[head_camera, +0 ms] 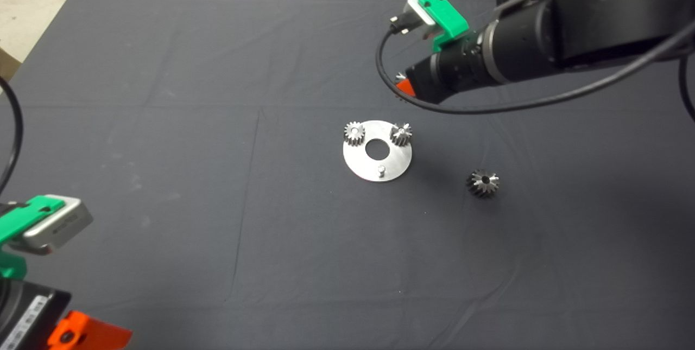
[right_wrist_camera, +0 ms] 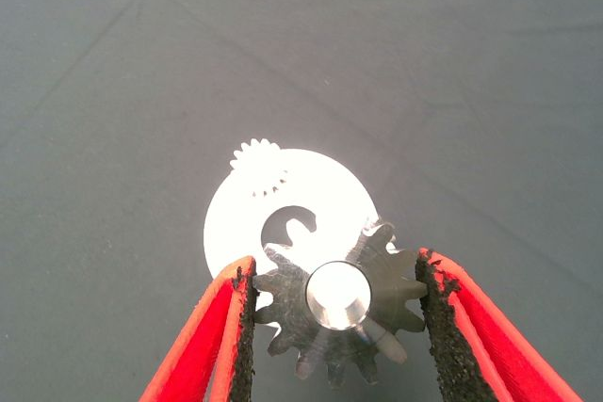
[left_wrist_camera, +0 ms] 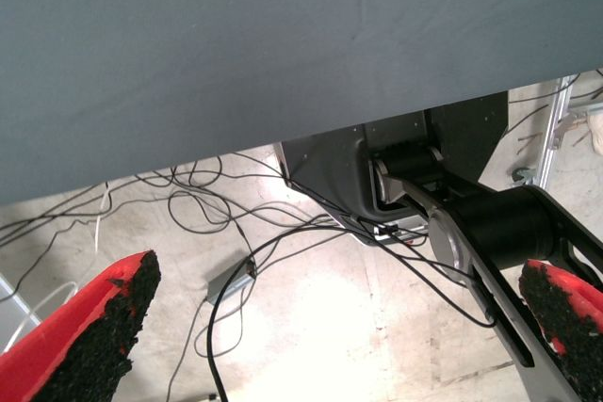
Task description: Remove an incorrectly installed larger gear and replace it with the correct smaller gear
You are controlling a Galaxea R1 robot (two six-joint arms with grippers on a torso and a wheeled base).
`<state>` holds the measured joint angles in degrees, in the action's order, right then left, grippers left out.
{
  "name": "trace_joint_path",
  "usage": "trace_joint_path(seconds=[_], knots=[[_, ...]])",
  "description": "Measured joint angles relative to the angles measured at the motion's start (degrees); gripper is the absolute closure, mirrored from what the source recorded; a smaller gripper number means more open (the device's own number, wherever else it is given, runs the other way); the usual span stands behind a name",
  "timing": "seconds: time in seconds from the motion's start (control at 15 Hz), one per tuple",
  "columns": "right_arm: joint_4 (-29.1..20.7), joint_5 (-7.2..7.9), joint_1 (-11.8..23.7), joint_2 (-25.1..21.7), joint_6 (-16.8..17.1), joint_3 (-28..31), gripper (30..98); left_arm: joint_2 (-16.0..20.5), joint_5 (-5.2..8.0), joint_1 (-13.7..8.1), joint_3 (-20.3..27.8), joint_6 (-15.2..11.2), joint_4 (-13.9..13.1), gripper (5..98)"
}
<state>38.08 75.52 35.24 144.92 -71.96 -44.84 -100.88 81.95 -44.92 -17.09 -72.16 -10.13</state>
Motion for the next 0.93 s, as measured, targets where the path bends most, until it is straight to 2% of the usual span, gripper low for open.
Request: trace_joint_path(seconds=[0.27,0.4,0.8,0.93], knots=[[0.0,-0.28,0.01,-0.59,-0.17,3.54,88.1,-0.94,-0.07,0.0,0.0,-0.14,-0.04,5.8],[-0.07,-0.39,0.01,-2.62,-0.17,7.01,88.2,-1.02,-0.04,0.0,0.0,-0.46,-0.04,5.8],[1.96,0.02,-0.16,-2.69,-0.17,9.23,88.1,-0.71,0.1,0.0,0.0,-1.55,-0.09,5.8],[4.24,1.93,-1.37,-2.89,-0.2,10.09,88.1,-0.74,0.08,0.0,0.0,-1.55,-0.09,5.8]])
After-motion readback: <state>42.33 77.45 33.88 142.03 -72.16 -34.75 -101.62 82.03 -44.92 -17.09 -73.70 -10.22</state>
